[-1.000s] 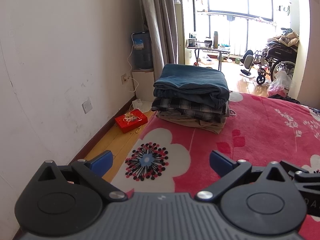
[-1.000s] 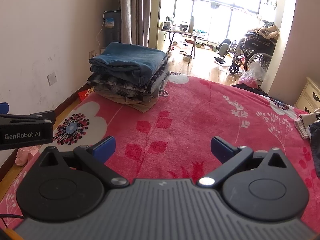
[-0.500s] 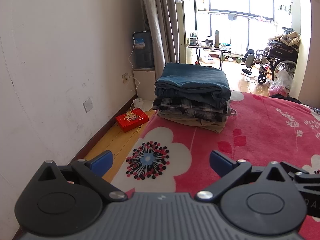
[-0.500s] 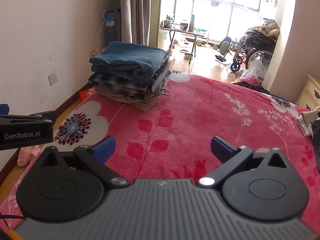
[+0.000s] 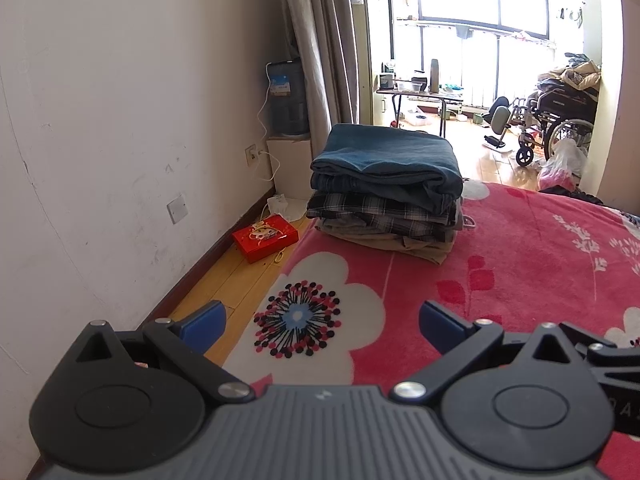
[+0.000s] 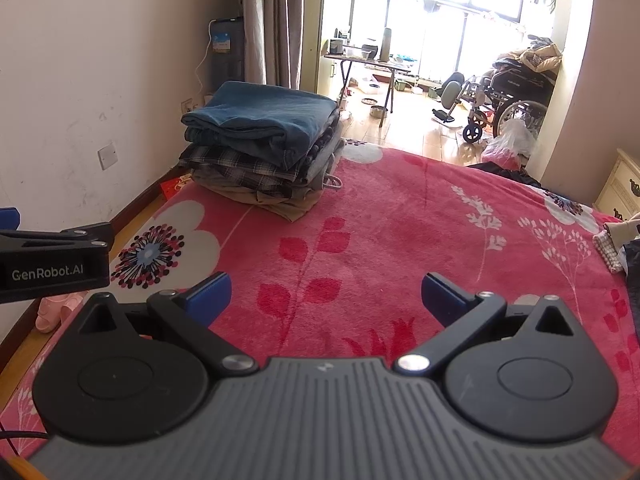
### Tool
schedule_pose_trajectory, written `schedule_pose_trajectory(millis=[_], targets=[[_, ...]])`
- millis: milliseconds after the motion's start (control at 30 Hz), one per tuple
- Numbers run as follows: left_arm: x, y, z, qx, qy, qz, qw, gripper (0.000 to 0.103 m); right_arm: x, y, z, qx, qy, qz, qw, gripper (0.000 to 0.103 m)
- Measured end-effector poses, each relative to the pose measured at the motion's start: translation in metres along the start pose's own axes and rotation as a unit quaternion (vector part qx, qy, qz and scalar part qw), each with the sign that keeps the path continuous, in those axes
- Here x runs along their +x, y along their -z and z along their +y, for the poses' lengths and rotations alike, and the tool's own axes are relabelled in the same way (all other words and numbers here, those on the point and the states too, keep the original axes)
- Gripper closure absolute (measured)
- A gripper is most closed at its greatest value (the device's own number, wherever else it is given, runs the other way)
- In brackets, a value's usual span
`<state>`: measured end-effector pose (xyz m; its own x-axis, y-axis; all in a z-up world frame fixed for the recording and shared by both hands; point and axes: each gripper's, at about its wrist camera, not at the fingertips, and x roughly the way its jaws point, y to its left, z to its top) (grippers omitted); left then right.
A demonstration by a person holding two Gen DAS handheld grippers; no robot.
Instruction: Fold clothes
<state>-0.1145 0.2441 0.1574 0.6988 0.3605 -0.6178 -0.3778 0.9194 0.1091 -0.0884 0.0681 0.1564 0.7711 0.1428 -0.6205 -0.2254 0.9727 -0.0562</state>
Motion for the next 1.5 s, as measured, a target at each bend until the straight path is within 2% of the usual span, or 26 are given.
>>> schedule_pose_trajectory(millis=[1500], targets=[[-0.0009,-0.0004,0.0033,0.002,-0.001,0.003,1.0,0.0,0.0011,0.0002,0.0062,-0.005,-0.006,0.005,1.0,0.001]])
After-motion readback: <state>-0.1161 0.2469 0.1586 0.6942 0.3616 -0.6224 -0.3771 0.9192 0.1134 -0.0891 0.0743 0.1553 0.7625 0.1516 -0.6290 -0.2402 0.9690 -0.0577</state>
